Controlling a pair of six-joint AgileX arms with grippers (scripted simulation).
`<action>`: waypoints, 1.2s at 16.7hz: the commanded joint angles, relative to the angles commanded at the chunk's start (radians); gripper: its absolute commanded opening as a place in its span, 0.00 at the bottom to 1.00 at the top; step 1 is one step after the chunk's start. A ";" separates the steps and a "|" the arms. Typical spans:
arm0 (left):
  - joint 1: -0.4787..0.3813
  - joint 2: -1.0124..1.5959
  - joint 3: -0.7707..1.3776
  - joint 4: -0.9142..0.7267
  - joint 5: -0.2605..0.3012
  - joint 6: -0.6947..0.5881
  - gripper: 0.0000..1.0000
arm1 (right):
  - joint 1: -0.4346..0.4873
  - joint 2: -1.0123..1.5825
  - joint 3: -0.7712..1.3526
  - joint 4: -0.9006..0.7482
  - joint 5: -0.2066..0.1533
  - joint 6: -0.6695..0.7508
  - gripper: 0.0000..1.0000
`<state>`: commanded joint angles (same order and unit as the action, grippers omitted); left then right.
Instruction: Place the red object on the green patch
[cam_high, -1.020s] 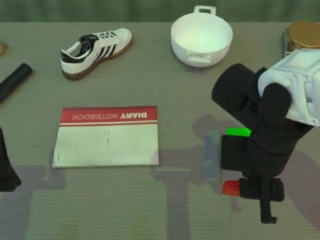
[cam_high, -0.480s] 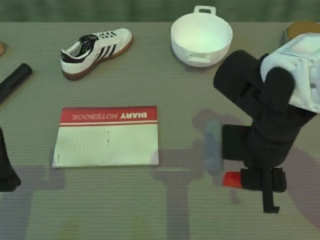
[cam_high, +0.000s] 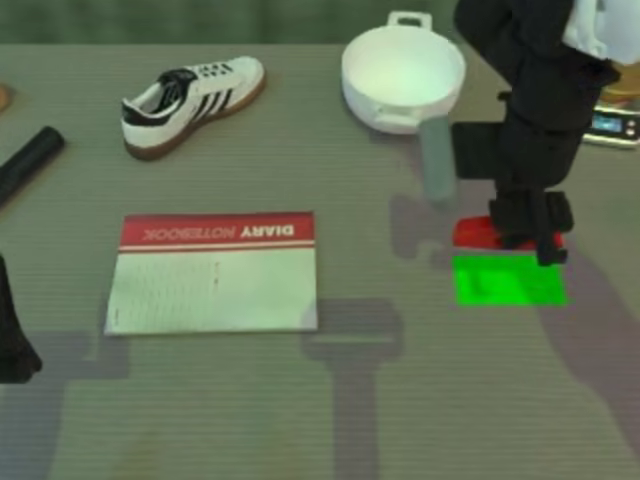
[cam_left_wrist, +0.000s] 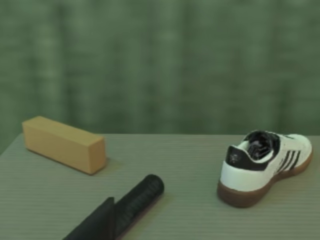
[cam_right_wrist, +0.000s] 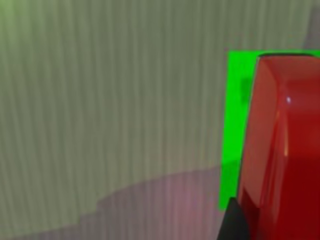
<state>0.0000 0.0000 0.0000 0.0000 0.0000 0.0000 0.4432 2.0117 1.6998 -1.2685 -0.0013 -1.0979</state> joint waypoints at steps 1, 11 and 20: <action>0.000 0.000 0.000 0.000 0.000 0.000 1.00 | -0.029 0.034 0.051 -0.016 0.001 -0.038 0.00; 0.000 0.000 0.000 0.000 0.000 0.000 1.00 | -0.091 0.106 0.133 -0.028 0.001 -0.118 0.00; 0.000 0.000 0.000 0.000 0.000 0.000 1.00 | -0.095 0.181 -0.126 0.305 0.002 -0.118 0.00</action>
<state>0.0000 0.0000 0.0000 0.0000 0.0000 0.0000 0.3480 2.1929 1.5739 -0.9639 0.0007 -1.2158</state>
